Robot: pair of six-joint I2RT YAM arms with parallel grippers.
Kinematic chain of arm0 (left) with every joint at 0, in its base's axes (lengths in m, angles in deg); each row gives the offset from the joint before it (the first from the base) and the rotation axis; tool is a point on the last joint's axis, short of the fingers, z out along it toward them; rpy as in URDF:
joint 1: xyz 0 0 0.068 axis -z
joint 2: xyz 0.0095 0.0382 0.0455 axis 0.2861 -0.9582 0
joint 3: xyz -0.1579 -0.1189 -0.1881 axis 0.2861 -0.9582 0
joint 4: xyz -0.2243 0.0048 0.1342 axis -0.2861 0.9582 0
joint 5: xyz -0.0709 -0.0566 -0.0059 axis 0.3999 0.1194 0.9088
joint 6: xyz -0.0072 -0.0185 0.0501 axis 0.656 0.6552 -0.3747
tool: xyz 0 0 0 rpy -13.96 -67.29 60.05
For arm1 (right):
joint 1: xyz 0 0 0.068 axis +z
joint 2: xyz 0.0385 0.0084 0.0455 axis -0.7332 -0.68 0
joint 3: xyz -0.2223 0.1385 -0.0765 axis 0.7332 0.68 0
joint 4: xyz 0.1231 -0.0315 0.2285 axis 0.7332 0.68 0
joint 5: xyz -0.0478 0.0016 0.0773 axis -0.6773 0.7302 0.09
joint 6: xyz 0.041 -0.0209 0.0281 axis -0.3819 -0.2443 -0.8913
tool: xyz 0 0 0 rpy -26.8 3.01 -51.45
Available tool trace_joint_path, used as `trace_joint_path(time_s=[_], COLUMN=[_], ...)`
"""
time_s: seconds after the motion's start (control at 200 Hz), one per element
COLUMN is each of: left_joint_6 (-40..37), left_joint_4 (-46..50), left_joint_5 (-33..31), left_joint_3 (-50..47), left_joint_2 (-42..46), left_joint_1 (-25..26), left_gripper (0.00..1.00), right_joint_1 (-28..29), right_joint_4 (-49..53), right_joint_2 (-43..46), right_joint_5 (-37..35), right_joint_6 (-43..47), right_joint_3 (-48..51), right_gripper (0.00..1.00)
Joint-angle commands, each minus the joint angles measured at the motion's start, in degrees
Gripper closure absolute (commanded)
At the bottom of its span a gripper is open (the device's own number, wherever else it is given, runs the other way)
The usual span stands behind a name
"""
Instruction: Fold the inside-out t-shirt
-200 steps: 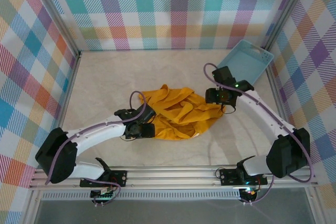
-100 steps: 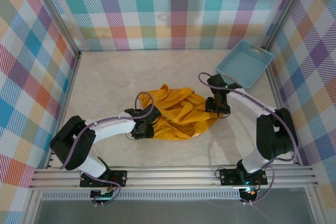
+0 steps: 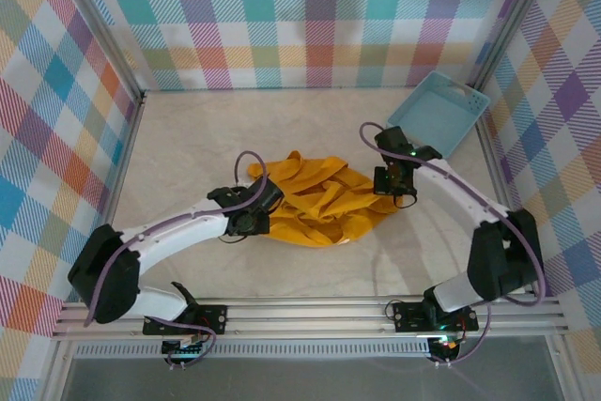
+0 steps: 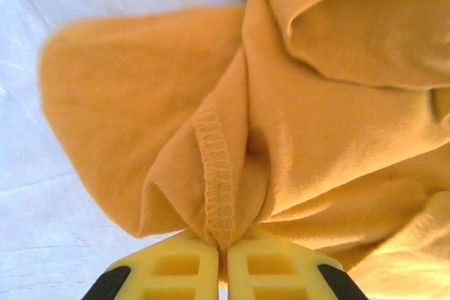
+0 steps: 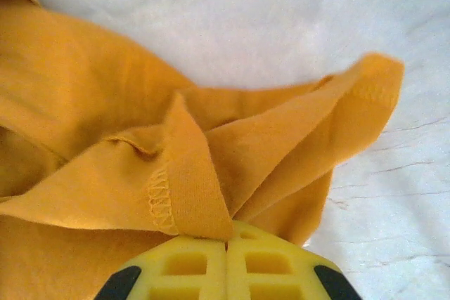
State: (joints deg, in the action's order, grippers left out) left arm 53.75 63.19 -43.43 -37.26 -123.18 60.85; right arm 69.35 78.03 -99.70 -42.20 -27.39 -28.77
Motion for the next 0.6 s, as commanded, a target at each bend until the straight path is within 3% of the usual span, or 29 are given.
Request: trace_joint_path(time_s=[0.0, 0.315, 0.485, 0.595], left_joint_6=[-1.3, -6.2, -6.7, -6.4], left_joint_4=[6.0, 14.4, 12.0, 13.9], left_joint_5=[-7.0, -23.0, -23.6, -22.6], left_joint_3=[4.5, 20.0, 19.4, 17.9], left_joint_2=[4.9, 20.2, 29.2, 23.8], left_joint_1=[0.4, -0.4, -1.1, -4.8], left_gripper=[0.93, 0.98, 0.98, 0.98], right_joint_1=[0.2, -4.1, -4.6, -4.6], right_joint_4=[5.3, 18.8, 24.1, 20.7], right_joint_2=[5.8, 15.9, 16.8, 14.3], right_joint_5=[-4.3, -8.9, -7.6, -1.8], right_joint_6=[1.2, 3.6, 1.8, 0.0], right_joint_3=[-3.7, -23.7, -27.2, -21.5], right_gripper=[1.0, 1.0, 0.99, 0.97])
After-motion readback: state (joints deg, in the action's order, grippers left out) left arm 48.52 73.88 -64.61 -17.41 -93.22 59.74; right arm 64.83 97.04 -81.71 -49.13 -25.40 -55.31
